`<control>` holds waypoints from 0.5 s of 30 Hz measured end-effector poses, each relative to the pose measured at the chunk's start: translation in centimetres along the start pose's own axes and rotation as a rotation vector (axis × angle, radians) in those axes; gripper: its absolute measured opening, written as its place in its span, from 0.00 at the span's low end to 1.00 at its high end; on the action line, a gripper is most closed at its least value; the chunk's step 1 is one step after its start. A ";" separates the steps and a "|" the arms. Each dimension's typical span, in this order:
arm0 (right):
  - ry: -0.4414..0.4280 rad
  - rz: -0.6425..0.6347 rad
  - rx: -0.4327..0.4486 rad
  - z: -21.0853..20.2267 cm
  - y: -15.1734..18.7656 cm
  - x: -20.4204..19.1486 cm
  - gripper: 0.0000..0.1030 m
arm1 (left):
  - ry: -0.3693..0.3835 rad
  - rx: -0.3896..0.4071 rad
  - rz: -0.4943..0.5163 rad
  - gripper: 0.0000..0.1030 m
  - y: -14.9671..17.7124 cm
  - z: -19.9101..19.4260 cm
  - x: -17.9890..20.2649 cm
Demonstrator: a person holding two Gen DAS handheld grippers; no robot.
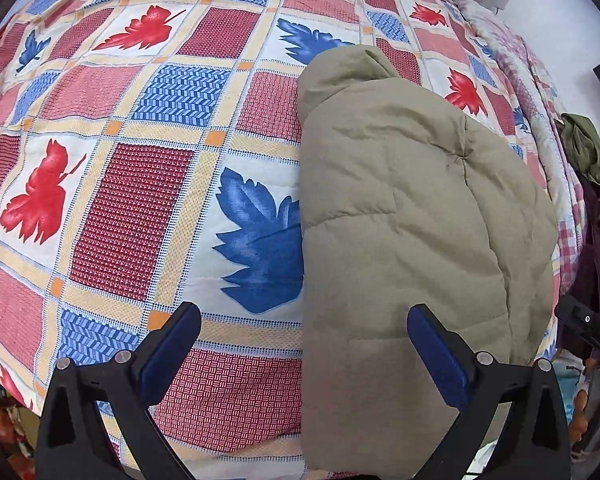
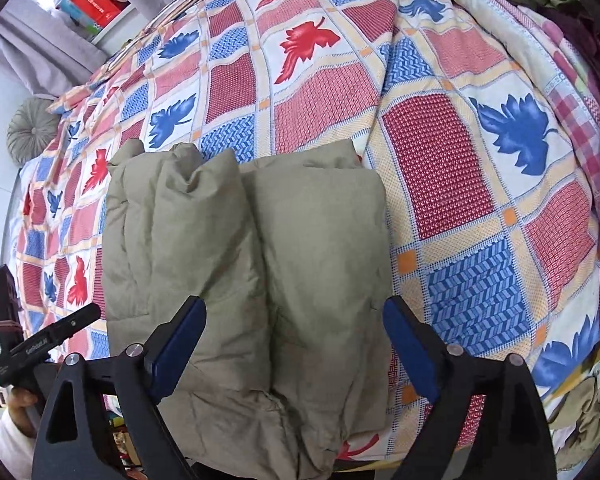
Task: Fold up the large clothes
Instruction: 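Grasp the bundle's folded edge with both tools and lift it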
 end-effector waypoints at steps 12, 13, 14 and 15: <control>-0.110 0.095 -0.017 1.5 0.1 3.7 0.89 | 0.149 -0.087 -0.056 1.00 -0.3 2.5 -0.8; -0.121 0.109 -0.013 1.7 0.0 4.3 0.89 | 0.179 -0.091 -0.066 1.00 -0.5 2.7 -0.9; -0.125 0.127 -0.011 2.0 -0.1 5.0 0.89 | 0.206 -0.097 -0.071 1.00 -0.7 3.0 -1.0; -0.130 0.143 -0.009 2.3 -0.2 5.6 0.89 | 0.235 -0.104 -0.071 1.00 -0.8 3.3 -0.9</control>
Point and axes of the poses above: each gripper's, at about its wrist camera, not at the fingertips, and z roughly the way its jaws point, x to its right, y to its underside, the point moved 2 cm from there along z, roughly the way its jaws point, and after that the axes turned 10 degrees about -y, right-handed, at the moved point
